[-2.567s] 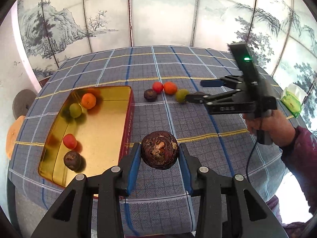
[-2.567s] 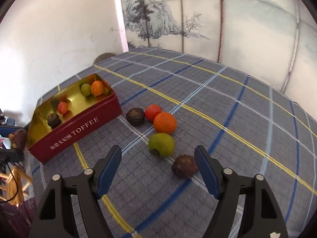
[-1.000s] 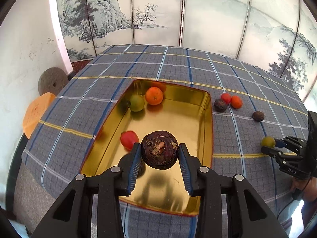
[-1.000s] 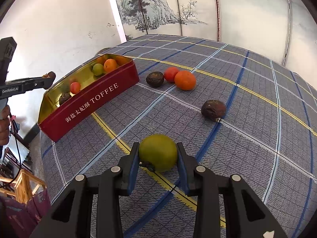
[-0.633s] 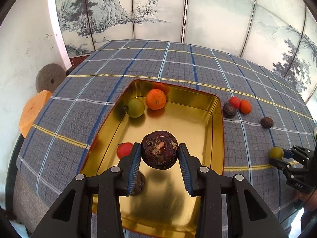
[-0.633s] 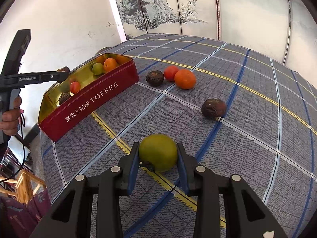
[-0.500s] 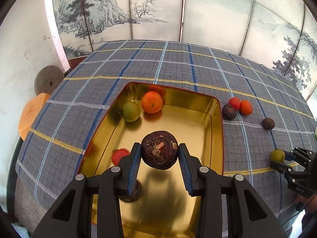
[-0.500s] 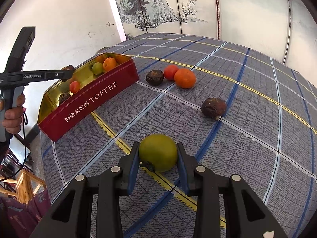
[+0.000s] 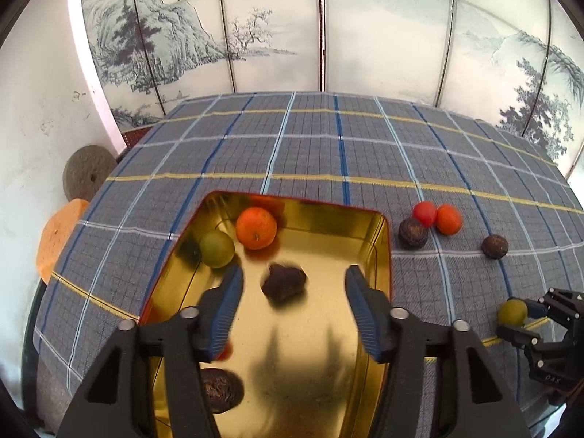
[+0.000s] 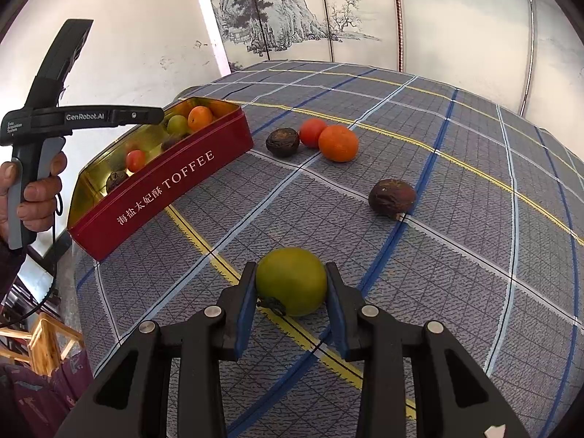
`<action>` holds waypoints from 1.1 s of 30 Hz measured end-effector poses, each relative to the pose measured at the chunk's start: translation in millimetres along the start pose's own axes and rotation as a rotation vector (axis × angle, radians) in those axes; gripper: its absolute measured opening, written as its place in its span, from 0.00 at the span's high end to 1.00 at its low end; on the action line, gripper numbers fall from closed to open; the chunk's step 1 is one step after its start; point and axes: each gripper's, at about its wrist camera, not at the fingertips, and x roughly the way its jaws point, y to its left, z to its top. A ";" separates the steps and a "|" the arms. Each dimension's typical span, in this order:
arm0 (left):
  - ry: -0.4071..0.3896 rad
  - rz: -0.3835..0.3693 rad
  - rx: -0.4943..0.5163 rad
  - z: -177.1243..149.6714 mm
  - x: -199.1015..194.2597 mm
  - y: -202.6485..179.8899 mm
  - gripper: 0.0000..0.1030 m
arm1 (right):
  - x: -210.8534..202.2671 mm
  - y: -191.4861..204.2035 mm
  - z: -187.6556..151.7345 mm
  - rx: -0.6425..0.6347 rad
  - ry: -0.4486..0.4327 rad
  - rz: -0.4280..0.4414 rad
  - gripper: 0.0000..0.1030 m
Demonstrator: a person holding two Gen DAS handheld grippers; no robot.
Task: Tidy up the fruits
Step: 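Lower the brown fruit into the tin and open the left gripper, then carry the green lime over the tin and open the right gripper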
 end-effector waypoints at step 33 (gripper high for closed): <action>-0.010 0.175 -0.082 -57.9 -48.2 24.1 0.36 | -16.0 68.2 62.1 -0.063 -0.069 0.150 0.68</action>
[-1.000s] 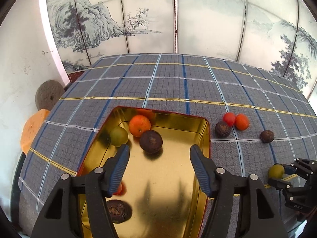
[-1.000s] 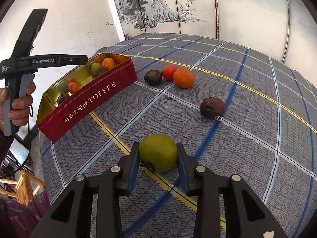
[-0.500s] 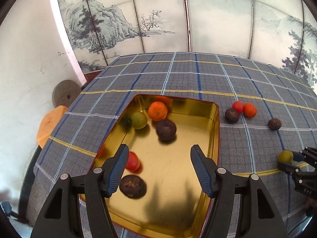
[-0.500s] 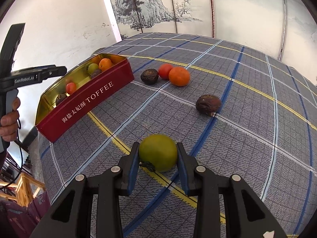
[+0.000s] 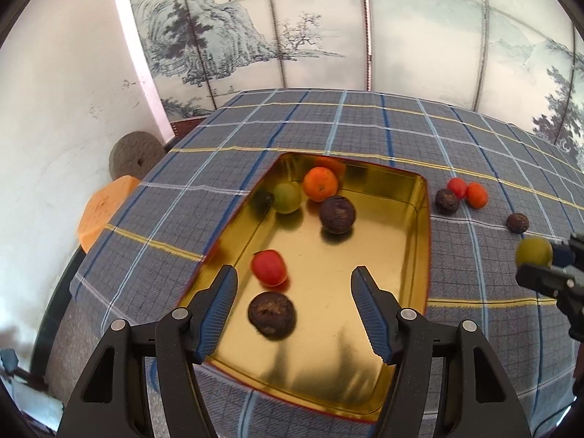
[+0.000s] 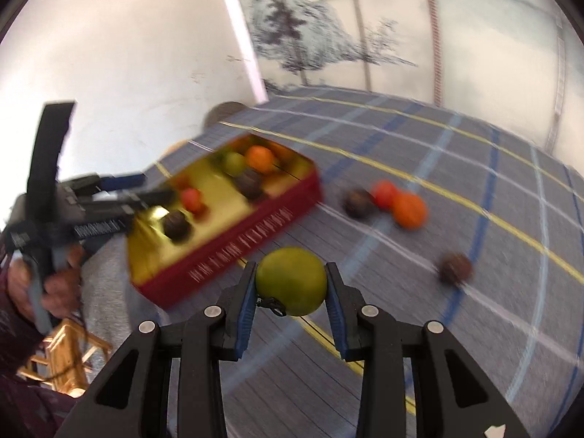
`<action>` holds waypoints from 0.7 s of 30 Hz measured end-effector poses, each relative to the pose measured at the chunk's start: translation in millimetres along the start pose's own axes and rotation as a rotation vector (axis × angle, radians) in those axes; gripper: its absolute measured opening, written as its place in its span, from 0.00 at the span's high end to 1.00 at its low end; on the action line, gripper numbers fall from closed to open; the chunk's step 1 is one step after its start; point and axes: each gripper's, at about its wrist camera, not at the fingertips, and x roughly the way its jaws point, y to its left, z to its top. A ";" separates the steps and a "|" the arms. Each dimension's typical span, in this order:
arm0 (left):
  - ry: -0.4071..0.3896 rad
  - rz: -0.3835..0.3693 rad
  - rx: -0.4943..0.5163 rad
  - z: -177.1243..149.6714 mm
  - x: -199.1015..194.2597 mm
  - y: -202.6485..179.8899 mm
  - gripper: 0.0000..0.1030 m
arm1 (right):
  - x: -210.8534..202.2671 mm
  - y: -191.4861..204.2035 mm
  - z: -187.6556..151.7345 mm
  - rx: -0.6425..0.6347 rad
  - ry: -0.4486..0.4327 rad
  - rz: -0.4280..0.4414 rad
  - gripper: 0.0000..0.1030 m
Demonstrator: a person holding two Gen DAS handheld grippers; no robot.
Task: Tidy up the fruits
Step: 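Carry the green lime over the tin and open the right gripper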
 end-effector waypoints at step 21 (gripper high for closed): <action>0.050 0.129 -0.109 -28.2 -1.9 74.3 0.35 | 79.0 51.8 78.5 -0.007 -0.068 0.121 0.34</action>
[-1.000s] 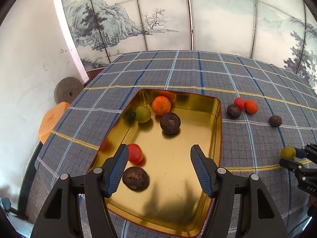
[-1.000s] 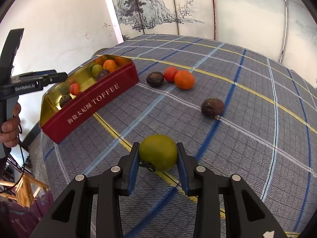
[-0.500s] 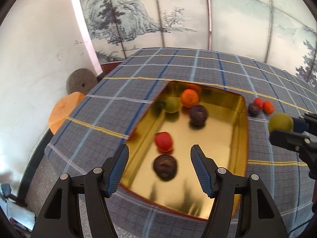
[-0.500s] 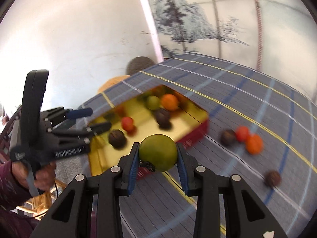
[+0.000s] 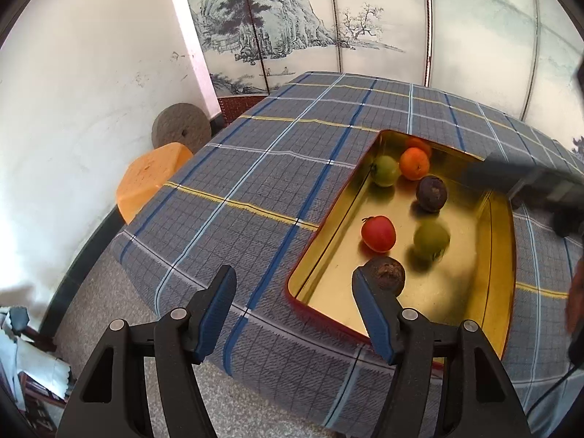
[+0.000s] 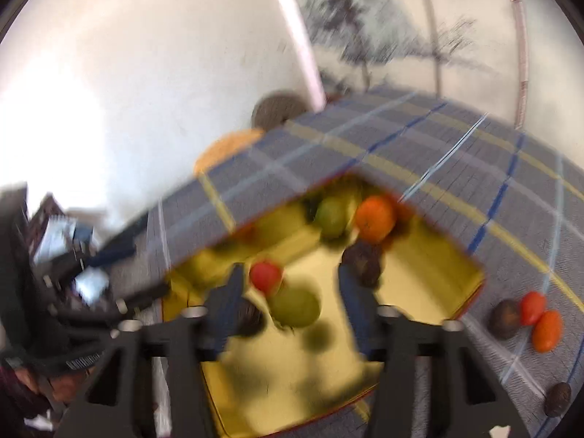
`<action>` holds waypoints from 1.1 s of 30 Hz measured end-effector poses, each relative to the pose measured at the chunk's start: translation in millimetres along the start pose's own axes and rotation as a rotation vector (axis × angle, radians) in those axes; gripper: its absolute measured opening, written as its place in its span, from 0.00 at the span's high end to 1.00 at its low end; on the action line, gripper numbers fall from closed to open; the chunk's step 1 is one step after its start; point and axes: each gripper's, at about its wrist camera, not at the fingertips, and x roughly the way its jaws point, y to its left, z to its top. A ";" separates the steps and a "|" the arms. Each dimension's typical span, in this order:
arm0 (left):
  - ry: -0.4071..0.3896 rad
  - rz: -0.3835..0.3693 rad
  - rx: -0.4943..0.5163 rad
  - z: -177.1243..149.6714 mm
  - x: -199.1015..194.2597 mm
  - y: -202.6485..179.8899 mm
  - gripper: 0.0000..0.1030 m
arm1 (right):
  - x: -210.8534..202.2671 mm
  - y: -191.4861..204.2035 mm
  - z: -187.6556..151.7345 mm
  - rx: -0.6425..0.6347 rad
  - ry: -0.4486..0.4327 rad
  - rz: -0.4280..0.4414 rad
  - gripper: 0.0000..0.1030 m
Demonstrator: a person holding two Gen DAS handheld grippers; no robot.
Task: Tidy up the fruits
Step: 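Carry the green lime over the tin and open the right gripper, then grasp a brown fruit with the left gripper while the right gripper grasps an orange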
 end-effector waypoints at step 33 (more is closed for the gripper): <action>0.138 -0.515 0.906 105.1 63.8 -292.6 0.43 | -218.0 -187.4 -186.4 0.330 -0.063 -0.430 0.24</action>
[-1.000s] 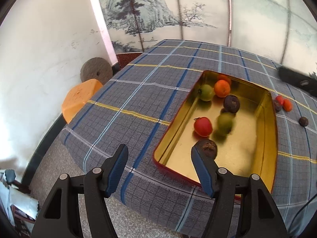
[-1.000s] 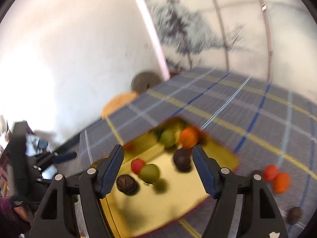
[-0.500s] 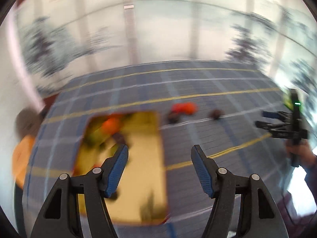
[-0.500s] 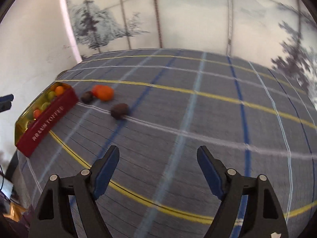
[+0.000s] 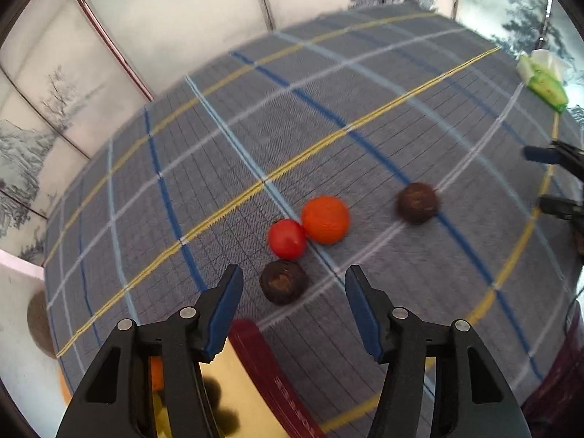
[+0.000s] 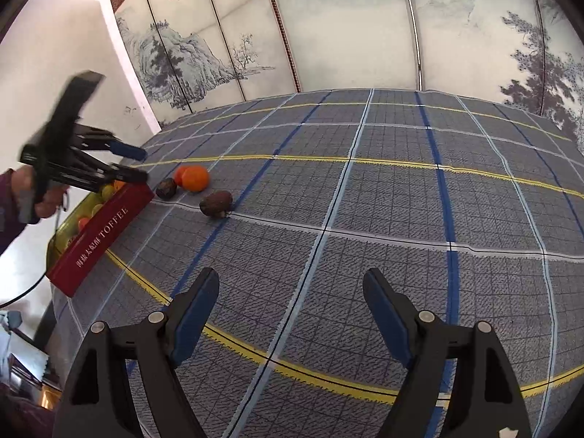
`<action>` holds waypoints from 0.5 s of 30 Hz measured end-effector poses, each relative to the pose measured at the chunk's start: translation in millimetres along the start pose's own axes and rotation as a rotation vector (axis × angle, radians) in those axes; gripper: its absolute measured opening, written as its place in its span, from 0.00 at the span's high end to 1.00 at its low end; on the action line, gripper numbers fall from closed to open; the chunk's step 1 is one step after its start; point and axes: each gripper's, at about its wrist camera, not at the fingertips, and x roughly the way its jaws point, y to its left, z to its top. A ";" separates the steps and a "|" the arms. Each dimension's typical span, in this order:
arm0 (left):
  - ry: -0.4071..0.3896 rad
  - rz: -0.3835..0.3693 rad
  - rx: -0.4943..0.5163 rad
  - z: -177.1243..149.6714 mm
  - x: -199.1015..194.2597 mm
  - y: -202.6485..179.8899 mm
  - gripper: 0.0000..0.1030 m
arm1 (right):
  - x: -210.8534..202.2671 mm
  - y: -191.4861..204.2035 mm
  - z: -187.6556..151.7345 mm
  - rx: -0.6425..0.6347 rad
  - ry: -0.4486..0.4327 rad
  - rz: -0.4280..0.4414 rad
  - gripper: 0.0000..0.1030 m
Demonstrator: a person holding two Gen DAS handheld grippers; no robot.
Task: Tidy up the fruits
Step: 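Grasp a brown fruit with the left gripper while the right gripper grasps an orange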
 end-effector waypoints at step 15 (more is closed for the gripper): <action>-0.018 0.013 -0.253 -22.2 4.3 -2.7 0.66 | -0.5 -4.6 0.3 0.035 -0.002 0.039 0.23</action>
